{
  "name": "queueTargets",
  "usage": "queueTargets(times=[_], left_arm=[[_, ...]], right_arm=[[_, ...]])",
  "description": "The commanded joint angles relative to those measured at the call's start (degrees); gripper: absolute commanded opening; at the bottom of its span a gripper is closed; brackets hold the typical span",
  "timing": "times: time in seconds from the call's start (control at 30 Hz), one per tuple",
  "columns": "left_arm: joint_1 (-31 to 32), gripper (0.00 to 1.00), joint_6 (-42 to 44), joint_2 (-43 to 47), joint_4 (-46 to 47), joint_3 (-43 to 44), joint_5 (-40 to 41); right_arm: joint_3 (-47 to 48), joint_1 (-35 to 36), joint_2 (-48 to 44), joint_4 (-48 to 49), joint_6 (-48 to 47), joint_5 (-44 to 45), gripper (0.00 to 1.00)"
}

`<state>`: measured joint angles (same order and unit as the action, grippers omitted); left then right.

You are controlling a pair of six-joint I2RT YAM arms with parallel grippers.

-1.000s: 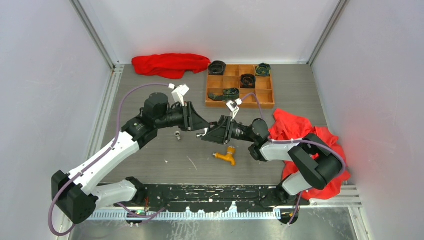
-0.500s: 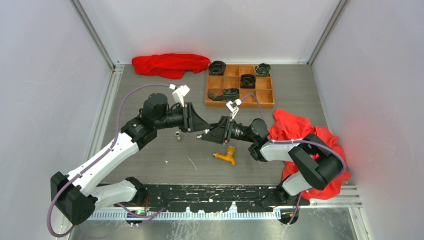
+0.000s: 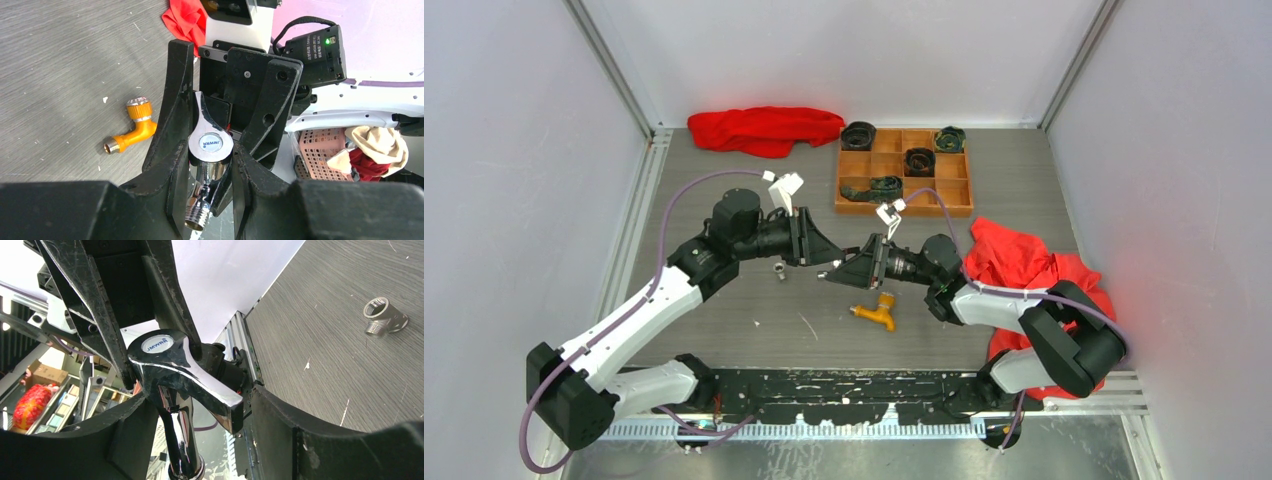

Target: Install the water faucets

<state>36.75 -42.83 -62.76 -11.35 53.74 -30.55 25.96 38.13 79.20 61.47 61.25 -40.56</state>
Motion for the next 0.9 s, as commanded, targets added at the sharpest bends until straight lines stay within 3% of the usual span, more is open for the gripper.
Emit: queueTargets(times=[0.0, 0.87], left_arm=[[0.4, 0.0, -0.1, 1.1, 4.8, 0.8, -2.7], [0.4, 0.0, 0.7, 0.0, 3.5, 0.9, -2.6]], right_arm=[[1.9, -0.4, -0.4, -2.6, -1.8, 3.0, 0.7], [2.9, -0.4, 2.4, -0.4, -0.1, 0.0, 0.69]])
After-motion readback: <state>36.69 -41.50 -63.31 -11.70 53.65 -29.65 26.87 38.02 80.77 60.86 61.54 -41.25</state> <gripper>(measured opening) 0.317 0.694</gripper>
